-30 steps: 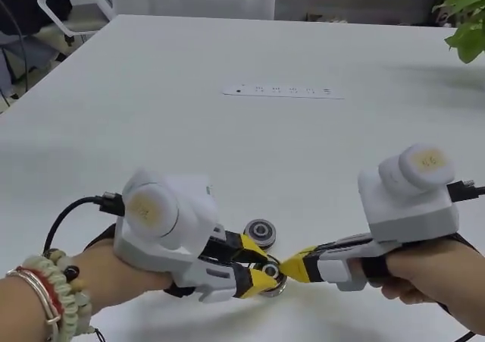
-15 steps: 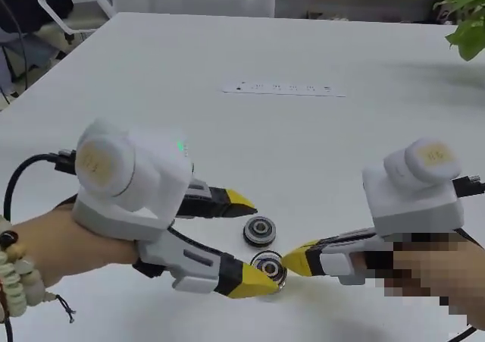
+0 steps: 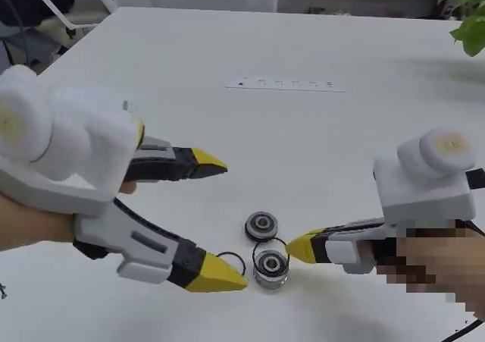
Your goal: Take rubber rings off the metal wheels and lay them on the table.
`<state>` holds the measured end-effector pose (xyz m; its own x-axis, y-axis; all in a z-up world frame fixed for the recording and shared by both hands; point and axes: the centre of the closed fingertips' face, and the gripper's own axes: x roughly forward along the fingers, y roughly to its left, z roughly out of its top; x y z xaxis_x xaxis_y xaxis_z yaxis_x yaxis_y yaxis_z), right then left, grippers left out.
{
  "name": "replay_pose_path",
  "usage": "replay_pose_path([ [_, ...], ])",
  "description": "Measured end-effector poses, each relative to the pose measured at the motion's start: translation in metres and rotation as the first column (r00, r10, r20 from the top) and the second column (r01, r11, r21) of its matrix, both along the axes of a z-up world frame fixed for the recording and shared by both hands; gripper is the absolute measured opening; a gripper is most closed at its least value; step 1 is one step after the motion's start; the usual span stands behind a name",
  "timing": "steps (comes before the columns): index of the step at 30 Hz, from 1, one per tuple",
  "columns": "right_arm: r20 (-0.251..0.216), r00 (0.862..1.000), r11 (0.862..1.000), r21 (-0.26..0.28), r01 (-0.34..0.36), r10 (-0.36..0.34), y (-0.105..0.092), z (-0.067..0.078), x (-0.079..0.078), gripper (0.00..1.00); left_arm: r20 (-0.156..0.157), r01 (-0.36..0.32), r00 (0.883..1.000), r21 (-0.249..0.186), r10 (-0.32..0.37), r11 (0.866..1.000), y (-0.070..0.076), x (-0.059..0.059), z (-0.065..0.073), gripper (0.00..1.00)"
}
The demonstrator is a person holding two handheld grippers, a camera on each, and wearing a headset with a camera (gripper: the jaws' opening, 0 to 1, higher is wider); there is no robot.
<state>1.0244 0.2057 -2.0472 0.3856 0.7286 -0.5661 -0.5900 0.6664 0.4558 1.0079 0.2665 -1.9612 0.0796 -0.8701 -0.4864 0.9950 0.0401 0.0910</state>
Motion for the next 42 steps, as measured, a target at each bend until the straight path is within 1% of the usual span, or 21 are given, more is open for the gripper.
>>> replay_pose_path([
  [4, 0.004, 1.0, 1.0, 0.007, 0.005, -0.005, 0.0, 0.002, 0.001, 0.0, 0.016, -0.046, 0.999, 0.008, 0.046, 0.999, 0.018, 0.004, 0.003, 0.79],
  [7, 0.007, 1.0, 1.0, 0.013, 0.01, -0.01, 0.0, 0.004, 0.002, 0.0, 0.013, -0.08, 0.997, 0.002, 0.08, 0.997, 0.028, 0.006, 0.005, 0.81],
  [9, 0.01, 1.0, 1.0, 0.017, 0.013, -0.013, -0.001, 0.005, 0.003, 0.0, 0.008, -0.093, 0.996, 0.001, 0.093, 0.996, 0.034, 0.004, 0.005, 0.81],
  [12, 0.016, 1.0, 1.0, 0.024, 0.017, -0.017, 0.0, 0.008, 0.003, 0.0, 0.01, -0.111, 0.994, 0.008, 0.111, 0.994, 0.043, 0.0, 0.004, 0.82],
  [14, 0.02, 1.0, 0.999, 0.027, 0.018, -0.019, 0.0, 0.01, 0.003, 0.0, 0.005, -0.127, 0.992, 0.009, 0.127, 0.992, 0.049, -0.001, 0.003, 0.83],
  [17, 0.025, 0.999, 0.999, 0.036, 0.021, -0.022, 0.002, 0.013, 0.004, 0.0, -0.017, -0.149, 0.989, -0.001, 0.149, 0.989, 0.056, -0.005, 0.0, 0.84],
  [19, 0.028, 0.999, 0.999, 0.04, 0.021, -0.022, 0.003, 0.015, 0.003, 0.0, -0.018, -0.156, 0.988, -0.005, 0.156, 0.988, 0.058, -0.007, 0.0, 0.87],
  [24, 0.037, 0.999, 0.998, 0.051, 0.021, -0.023, 0.004, 0.019, 0.004, 0.0, -0.031, -0.192, 0.981, -0.006, 0.192, 0.981, 0.068, -0.01, -0.003, 0.88],
  [27, 0.04, 0.999, 0.998, 0.056, 0.02, -0.022, 0.005, 0.021, 0.004, 0.0, -0.044, -0.221, 0.974, -0.012, 0.22, 0.975, 0.074, -0.011, -0.004, 0.89],
  [30, 0.043, 0.999, 0.998, 0.059, 0.019, -0.021, 0.006, 0.022, 0.003, 0.0, -0.05, -0.234, 0.971, -0.013, 0.233, 0.972, 0.079, -0.013, -0.006, 0.9],
  [33, 0.048, 0.999, 0.998, 0.063, 0.018, -0.021, 0.007, 0.025, 0.003, 0.0, -0.059, -0.26, 0.964, -0.02, 0.259, 0.965, 0.085, -0.013, -0.007, 0.9],
  [35, 0.052, 0.998, 0.998, 0.066, 0.018, -0.021, 0.008, 0.027, 0.003, 0.0, -0.065, -0.267, 0.962, -0.018, 0.265, 0.964, 0.088, -0.014, -0.008, 0.9],
  [38, 0.06, 0.998, 0.997, 0.069, 0.016, -0.021, 0.009, 0.029, 0.003, 0.0, -0.068, -0.289, 0.955, -0.015, 0.288, 0.957, 0.095, -0.016, -0.01, 0.9],
  [42, 0.071, 0.997, 0.997, 0.073, 0.011, -0.016, 0.011, 0.033, 0.003, 0.0, -0.084, -0.306, 0.949, -0.017, 0.303, 0.952, 0.098, -0.02, -0.013, 0.91],
])
